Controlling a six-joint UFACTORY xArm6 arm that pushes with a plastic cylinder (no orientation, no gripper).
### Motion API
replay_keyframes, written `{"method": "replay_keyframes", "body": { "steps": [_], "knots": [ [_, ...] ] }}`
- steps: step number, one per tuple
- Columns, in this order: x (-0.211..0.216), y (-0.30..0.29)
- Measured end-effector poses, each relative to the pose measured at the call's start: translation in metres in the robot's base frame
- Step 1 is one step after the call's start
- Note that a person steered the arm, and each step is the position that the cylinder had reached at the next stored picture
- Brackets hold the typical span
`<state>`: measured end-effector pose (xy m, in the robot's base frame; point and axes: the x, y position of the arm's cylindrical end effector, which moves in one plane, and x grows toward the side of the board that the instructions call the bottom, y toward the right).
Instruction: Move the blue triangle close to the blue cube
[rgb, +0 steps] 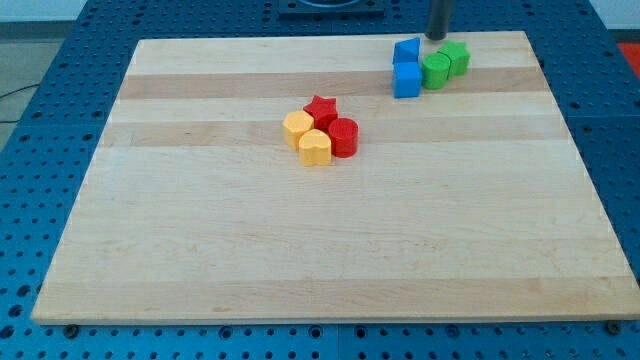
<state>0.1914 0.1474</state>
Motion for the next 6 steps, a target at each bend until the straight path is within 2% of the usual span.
{"method": "replay_keyframes", "body": {
  "steps": [1,3,4,6],
  "knots": [
    [0.005,-0.017],
    [0.023,-0.004],
    [0.021,-0.030],
    [0.063,-0.032]
  ]
}}
